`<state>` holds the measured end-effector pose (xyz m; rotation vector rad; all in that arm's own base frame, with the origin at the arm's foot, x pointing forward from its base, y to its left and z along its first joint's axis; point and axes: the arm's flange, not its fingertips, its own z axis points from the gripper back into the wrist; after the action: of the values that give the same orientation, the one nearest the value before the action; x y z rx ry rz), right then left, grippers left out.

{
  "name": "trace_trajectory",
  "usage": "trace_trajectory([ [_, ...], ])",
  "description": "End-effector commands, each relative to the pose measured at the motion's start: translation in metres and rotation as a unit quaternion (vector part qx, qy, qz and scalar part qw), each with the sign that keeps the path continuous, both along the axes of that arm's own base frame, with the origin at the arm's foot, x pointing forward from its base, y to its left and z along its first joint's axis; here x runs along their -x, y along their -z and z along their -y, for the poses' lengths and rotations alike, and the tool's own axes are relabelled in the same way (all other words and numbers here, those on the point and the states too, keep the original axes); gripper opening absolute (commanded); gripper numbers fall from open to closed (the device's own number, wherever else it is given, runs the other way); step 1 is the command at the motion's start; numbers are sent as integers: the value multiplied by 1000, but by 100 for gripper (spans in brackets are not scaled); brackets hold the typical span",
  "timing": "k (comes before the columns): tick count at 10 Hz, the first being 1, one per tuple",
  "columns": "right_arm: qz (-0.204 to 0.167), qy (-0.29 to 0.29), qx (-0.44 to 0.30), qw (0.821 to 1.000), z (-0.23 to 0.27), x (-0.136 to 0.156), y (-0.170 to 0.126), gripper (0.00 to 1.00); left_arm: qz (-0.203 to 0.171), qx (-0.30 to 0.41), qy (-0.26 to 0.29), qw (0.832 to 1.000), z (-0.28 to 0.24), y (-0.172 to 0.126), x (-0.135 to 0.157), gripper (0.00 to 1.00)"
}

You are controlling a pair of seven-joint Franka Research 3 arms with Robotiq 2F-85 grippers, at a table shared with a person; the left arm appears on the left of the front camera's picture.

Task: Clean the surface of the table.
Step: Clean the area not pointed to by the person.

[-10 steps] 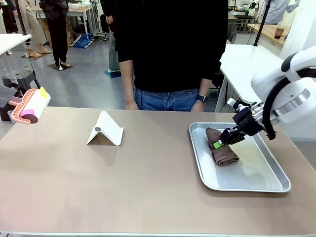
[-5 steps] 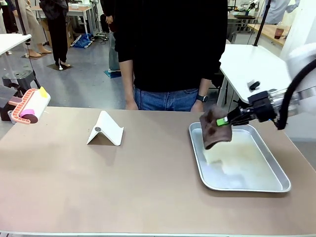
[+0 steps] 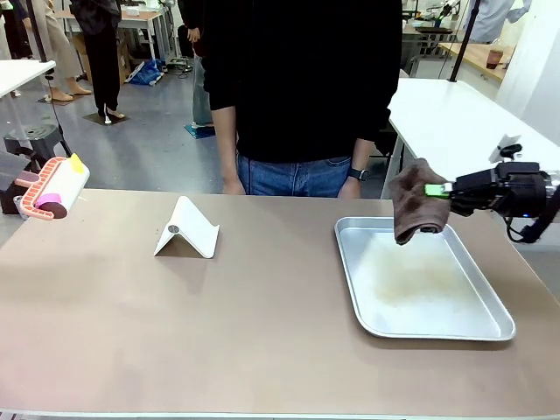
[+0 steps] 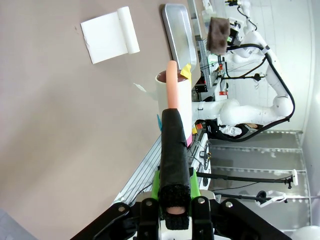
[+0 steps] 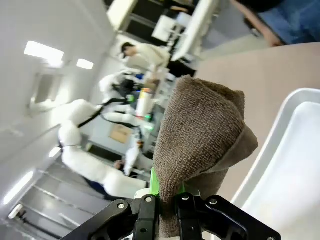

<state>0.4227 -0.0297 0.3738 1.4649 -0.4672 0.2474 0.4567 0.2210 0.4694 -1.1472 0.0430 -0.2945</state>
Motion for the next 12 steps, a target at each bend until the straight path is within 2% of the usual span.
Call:
trace_trajectory([
  [1,7,-14,-11,1000,24,17,-2,12,1,6,4,1000,0,-4,3,23],
  [2,1,2,4,1000,31,20,0,12,1,6,4,1000,0,-4,3,23],
  [7,-6,5,27,1000,39,22,-1,12,1,6,4,1000,0,-4,3,23],
  [8,-18,3,32,999,48,24,0,12,1,6,4,1000,0,-4,3,23],
  [10,-42,-49,15,998,86,43,-3,12,1,6,4,1000,0,-4,3,23],
  [12,-78,-39,-24,996,127,61,-3,12,1,6,4,1000,0,-4,3,23],
])
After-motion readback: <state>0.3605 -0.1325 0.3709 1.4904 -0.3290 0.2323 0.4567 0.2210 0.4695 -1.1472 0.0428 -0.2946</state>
